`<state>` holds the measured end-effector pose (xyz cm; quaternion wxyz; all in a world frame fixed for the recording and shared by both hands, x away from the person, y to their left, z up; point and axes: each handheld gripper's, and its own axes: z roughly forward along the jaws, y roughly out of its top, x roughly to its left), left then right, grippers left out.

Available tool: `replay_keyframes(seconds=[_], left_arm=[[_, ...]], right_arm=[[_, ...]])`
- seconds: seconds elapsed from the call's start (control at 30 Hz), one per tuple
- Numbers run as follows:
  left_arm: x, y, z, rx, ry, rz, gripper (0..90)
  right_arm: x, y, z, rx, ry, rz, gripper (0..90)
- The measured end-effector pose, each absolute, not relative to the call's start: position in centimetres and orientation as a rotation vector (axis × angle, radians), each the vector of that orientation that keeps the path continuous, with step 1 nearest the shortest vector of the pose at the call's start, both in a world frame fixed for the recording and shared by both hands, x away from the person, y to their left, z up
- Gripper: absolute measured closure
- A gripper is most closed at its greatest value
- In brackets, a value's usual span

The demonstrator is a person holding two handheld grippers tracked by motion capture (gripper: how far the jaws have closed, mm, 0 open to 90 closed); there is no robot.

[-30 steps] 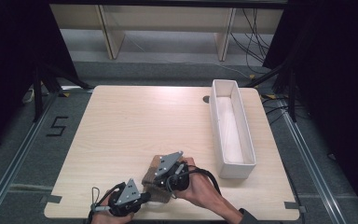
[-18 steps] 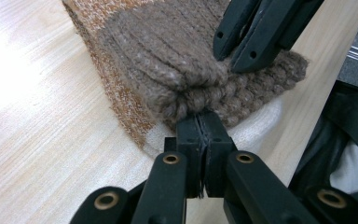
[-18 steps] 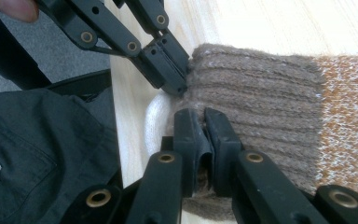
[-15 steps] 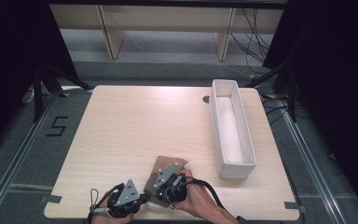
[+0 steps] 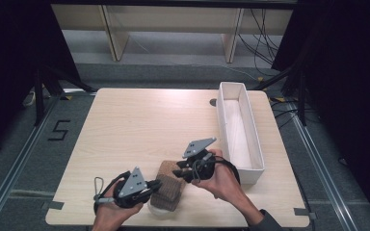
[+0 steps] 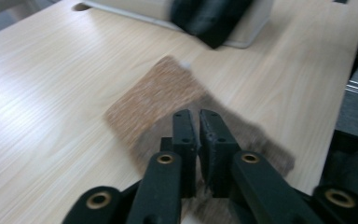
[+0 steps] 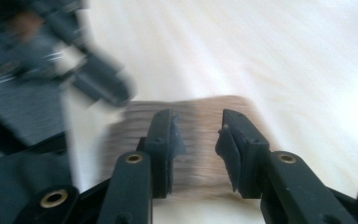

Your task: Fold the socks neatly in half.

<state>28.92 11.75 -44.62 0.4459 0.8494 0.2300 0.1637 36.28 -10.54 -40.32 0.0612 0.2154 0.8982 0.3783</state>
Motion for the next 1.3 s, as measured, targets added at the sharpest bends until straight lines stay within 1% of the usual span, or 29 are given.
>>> replay_keyframes(seconds=[0.03,0.07,0.13,0.23,0.33,0.57,0.6,0.7,0.8,0.83,0.87,0.93,1.0,1.07,1.1,1.13,1.17,1.2,1.27,1.3], left_arm=[[28.8,11.0,-44.9,2.105,0.57,0.379,81.7],[28.9,10.2,-45.5,2.178,0.515,0.365,81.4],[28.9,9.9,-46.0,2.181,0.51,0.35,81.5],[28.7,9.6,-47.3,2.239,0.509,0.308,83.0],[28.5,9.9,-47.9,2.231,0.519,0.304,84.0],[27.9,10.1,-48.5,2.227,0.523,0.316,85.6],[27.8,10.2,-48.6,2.229,0.518,0.325,86.1],[27.8,10.4,-48.8,2.217,0.526,0.31,86.3],[27.6,10.3,-48.9,2.198,0.528,0.323,86.3],[27.7,10.3,-48.7,2.215,0.521,0.314,86.3],[27.6,10.2,-48.7,2.209,0.521,0.334,86.3],[27.5,10.2,-48.4,2.207,0.507,0.354,85.6],[27.5,10.3,-48.1,2.189,0.514,0.351,82.6],[27.4,10.5,-47.8,2.128,0.54,0.333,78.2],[27.4,10.8,-47.7,2.114,0.558,0.34,73.9],[27.3,11.0,-47.5,2.118,0.562,0.309,72.4],[27.2,11.2,-47.5,2.099,0.575,0.31,71.3],[26.9,11.5,-47.3,2.108,0.58,0.323,70.6],[26.4,11.7,-47.4,2.092,0.586,0.333,70.5],[26.2,11.8,-47.4,2.102,0.578,0.335,70.5]], right_arm=[[36.7,-10.6,-40.5,0.682,2.701,1.132,66.0],[37.4,-10.6,-40.7,0.701,2.69,1.081,67.6],[37.8,-10.4,-41.0,0.723,2.683,1.065,69.0],[38.9,-9.7,-42.1,0.726,2.667,0.979,71.5],[39.6,-9.1,-43.2,0.723,2.676,0.89,75.8],[39.0,-8.5,-45.5,0.7,2.764,0.738,80.5],[39.0,-8.3,-46.4,0.691,2.766,0.725,81.5],[39.0,-8.3,-46.6,0.715,2.766,0.732,81.8],[39.1,-8.3,-46.6,0.703,2.771,0.729,81.8],[39.1,-8.3,-46.6,0.713,2.774,0.736,81.2],[39.2,-8.4,-46.5,0.71,2.775,0.745,80.2],[39.3,-8.6,-45.9,0.74,2.781,0.776,74.6],[39.4,-8.9,-45.1,0.749,2.76,0.801,70.6],[39.8,-9.2,-44.6,0.744,2.752,0.851,68.7],[39.8,-9.4,-44.3,0.765,2.757,0.874,66.2],[39.9,-9.5,-44.1,0.782,2.763,0.892,64.3],[40.0,-9.6,-44.0,0.769,2.76,0.889,60.8],[40.2,-9.6,-43.9,0.826,2.747,0.887,57.7],[40.5,-9.5,-44.0,0.795,2.745,0.887,58.3],[40.9,-9.4,-44.0,0.761,2.748,0.885,60.6]])
